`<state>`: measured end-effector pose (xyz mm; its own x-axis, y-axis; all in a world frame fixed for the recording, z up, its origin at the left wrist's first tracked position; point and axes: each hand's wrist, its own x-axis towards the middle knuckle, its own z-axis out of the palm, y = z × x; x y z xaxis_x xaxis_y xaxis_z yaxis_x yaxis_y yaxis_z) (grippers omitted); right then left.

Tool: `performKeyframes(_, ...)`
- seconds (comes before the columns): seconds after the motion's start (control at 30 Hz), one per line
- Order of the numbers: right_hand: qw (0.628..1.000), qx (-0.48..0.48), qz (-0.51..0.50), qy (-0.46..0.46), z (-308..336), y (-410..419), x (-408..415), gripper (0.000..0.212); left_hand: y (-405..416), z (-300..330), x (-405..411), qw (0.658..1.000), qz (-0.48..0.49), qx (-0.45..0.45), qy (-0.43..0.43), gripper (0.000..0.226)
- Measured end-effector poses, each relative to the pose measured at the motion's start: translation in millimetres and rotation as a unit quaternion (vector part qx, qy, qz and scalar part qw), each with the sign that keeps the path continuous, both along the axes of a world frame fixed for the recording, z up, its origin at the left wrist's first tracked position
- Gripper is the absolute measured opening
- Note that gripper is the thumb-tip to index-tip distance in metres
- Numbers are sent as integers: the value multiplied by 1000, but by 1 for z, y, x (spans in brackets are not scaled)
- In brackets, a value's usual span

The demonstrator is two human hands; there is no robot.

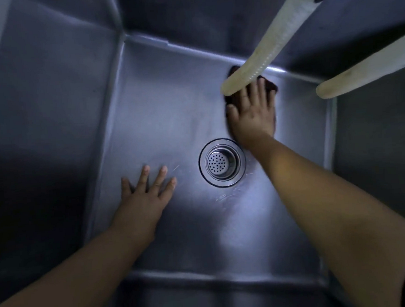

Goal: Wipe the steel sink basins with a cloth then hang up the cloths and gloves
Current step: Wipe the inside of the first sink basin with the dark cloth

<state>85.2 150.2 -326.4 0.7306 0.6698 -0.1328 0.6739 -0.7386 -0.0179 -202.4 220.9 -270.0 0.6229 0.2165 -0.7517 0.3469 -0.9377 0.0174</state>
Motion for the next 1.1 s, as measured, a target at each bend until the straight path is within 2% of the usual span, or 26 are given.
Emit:
performKeyframes(0.17, 990, -11, -137, -29, 4, -58, 54, 73, 2, -4, -1, 1000, 2, -6, -8, 114)
performKeyframes(0.3, 973, -8, -230, -18, 0, -18, 52, 73, 3, -6, 0, 1000, -1, -12, -11, 108)
performKeyframes(0.57, 996, 24, -80, -11, -6, 134, -45, 74, 4, -9, -1, 999, -13, -20, -22, 104)
performKeyframes(0.67, 999, 35, 24, 9, -5, 167, -69, 71, 3, -14, -2, 1000, -15, -14, -23, 106)
performKeyframes(0.8, 983, 47, 162, 69, -1, 206, -96, 70, 0, -22, -2, 1000, -7, -7, -21, 115)
performKeyframes(1.0, 959, 31, 277, 46, 5, 188, -57, 67, 2, -20, -1, 1000, -10, -1, -4, 111)
performKeyframes(1.1, 963, 30, 266, 27, 5, 150, -34, 67, 3, -17, 0, 1000, -13, -3, 14, 115)
